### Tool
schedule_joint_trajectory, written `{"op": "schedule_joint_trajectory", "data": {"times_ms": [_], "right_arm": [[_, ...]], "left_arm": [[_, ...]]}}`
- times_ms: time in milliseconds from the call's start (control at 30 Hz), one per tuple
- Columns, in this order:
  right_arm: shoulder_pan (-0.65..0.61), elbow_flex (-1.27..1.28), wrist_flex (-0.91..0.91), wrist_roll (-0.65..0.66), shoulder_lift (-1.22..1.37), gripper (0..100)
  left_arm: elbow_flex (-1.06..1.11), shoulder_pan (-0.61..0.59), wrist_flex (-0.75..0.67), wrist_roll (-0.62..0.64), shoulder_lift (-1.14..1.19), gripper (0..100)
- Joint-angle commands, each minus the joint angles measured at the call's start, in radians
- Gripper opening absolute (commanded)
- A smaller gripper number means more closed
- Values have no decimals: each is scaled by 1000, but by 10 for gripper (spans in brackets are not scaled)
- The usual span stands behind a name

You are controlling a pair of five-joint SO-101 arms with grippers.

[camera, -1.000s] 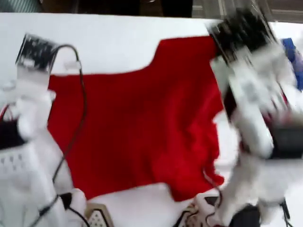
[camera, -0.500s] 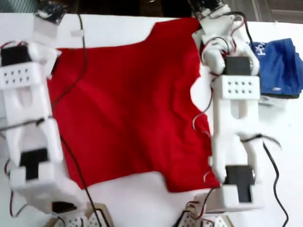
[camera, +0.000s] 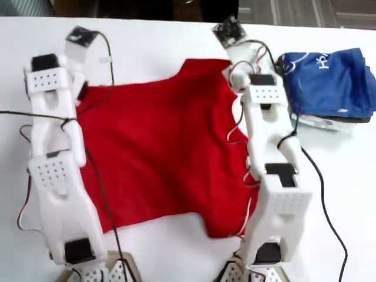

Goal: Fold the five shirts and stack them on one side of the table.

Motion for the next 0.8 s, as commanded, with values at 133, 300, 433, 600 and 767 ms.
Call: {"op": "schedule_joint_trajectory", "data": {"times_ms": [133,300,433,600,767], "right_arm": [[-10,-14,-122,2,131,19],[-4,-14,-114,2,143,19],[24,-66,-67,-5,84,19],[65,-137,134,-8,-35,19],[93,-140,286,-8,-120,19]], "left_arm": [[-245,6,37,3,215,26],[-363,14,114,0,313,26],[-516,14,221,3,321,26],[-654,-5,319,12,311,26],[-530,-23,319,49,206,26]]}}
